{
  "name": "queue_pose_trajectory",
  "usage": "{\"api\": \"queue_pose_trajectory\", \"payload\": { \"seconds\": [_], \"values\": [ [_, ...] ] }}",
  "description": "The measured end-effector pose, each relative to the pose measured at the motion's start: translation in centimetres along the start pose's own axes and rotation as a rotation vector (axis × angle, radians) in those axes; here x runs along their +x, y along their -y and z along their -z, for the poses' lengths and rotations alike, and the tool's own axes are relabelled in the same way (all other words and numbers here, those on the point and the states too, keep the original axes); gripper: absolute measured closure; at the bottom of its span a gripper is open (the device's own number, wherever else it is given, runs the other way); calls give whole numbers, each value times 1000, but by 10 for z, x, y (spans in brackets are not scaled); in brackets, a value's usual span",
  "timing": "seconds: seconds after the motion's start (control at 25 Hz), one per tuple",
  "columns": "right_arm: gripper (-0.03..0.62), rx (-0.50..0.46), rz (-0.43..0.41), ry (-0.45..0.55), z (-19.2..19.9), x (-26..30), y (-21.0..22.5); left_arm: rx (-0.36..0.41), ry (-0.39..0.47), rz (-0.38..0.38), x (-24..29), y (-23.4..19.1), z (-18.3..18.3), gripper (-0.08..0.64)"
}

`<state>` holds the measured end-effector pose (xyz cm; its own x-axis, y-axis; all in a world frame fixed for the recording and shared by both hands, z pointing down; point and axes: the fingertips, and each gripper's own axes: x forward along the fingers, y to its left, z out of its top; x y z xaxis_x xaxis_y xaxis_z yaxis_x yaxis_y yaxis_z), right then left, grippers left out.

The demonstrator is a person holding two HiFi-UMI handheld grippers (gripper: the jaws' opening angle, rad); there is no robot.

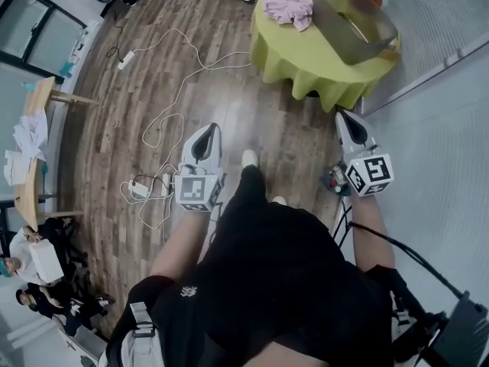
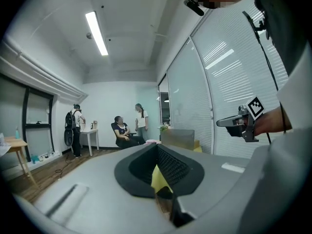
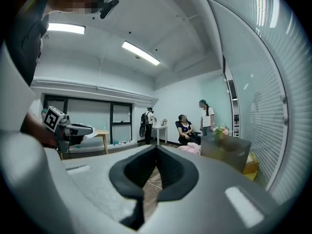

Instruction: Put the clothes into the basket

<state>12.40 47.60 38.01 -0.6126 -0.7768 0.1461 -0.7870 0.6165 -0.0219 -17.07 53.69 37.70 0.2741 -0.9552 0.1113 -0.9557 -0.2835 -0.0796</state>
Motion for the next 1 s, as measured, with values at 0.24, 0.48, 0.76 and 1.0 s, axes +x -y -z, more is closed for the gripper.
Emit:
{"api": "queue_pose_trajectory", "payload": {
  "seconds": [0.24, 0.48, 0.76, 1.0],
  "values": [
    [592, -12, 48, -3, -12, 74, 23, -16, 29, 6, 73, -64, -15, 552],
    [591, -6, 84, -23, -25, 144, 29, -35, 9, 56, 136, -121, -14, 552],
    [592, -6, 146, -40, -34, 213, 42, -27, 50, 127, 209, -172, -20, 552],
    [592, 19, 171, -62, -31, 251, 48, -58, 65, 162, 249, -202, -19, 552]
  ]
}}
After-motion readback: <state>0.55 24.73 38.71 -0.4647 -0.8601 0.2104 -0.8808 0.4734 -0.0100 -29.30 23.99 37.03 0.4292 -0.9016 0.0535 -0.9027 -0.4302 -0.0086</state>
